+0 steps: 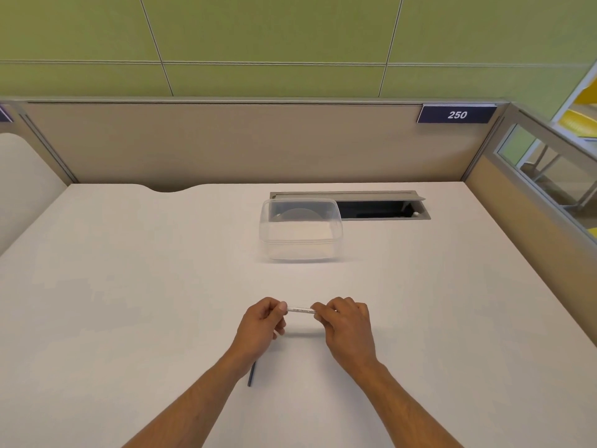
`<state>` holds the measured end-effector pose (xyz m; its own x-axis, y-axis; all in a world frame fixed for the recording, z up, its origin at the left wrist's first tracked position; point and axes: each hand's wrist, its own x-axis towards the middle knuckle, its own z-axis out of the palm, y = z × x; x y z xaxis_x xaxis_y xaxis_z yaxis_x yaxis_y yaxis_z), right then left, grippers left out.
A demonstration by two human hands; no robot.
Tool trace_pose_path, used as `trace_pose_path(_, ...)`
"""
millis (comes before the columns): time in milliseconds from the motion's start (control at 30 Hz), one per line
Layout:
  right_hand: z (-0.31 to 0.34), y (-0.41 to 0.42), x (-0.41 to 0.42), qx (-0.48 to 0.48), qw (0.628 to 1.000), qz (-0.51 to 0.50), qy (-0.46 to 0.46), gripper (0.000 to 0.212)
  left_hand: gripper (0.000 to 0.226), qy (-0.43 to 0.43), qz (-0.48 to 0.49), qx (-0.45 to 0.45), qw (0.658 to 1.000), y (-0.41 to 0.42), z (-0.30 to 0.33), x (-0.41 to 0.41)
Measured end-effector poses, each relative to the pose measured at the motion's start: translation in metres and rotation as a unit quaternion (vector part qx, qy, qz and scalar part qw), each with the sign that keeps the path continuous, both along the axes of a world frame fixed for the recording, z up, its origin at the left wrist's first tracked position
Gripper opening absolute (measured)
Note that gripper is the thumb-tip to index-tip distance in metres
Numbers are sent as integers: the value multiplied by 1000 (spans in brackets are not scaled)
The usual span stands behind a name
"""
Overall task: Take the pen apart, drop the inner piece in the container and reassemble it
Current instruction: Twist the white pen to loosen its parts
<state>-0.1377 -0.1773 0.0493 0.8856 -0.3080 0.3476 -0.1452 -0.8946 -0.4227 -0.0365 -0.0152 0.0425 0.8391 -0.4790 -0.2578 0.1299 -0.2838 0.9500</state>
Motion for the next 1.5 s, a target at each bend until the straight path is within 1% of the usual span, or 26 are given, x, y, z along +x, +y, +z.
trace_pose_path(67,0,1,0,0,1000,5,-1,19,35,-2,4,14,1000,0,-1,1)
trace_pose_path(167,0,3,0,1,1000,12,-3,20,47,28,19,20,999,-1,1,3)
trace_pose_path(233,0,4,1,4,1000,16,-6,21,53,33,26,32,999,-1,1,4)
trace_pose_path(333,0,5,1,6,1000,15,-6,22,58,32,26,35,999,1,1,2)
trace_pose_path(400,0,5,1,6,1000,11,-2,21,53,32,23,14,999,2,0,0)
trace_pose_path(467,0,4,0,6,1000,8,-2,20,39,19,18,-6,1000,2,-1,-1)
trace_pose_path(533,-1,4,0,6,1000,6,0,19,25,-11,16,-1,1000,2,-2,0)
trace_pose_path(567,-1,4,0,5,1000,6,1,20,23,-26,16,8,999,3,-3,0)
trace_pose_path(667,-2,5,-1,6,1000,6,0,21,34,-68,14,56,996,3,-4,1)
trace_pose_path(733,-2,6,-1,6,1000,7,-4,21,44,-75,16,78,994,2,-3,2)
trace_pose_path(867,-1,6,-2,2,1000,10,-8,20,56,-26,26,64,997,0,1,2)
trace_pose_path(967,0,5,-2,-3,1000,9,-4,19,59,-3,17,55,998,0,3,1)
trace_pose_path(1033,0,4,-2,-4,1000,-1,4,19,50,-11,6,43,999,1,2,0)
trace_pose_path(1133,0,3,-3,-2,1000,-14,11,18,19,-39,-7,25,999,2,0,-2)
trace_pose_path(1167,0,3,-3,-2,1000,-14,12,18,14,-48,-9,25,999,2,-1,-2)
trace_pose_path(1200,-1,4,-3,-2,1000,-12,12,18,13,-54,-10,28,998,2,-2,-2)
trace_pose_path(1333,-1,7,-4,-6,1000,-3,12,19,23,-69,-15,63,995,2,-1,-1)
trace_pose_path(1433,-1,7,-4,-6,1000,-2,6,19,36,-94,-10,99,991,0,2,1)
trace_pose_path(1500,-1,7,-4,-5,1000,-2,-1,19,45,-88,-4,105,991,-1,3,2)
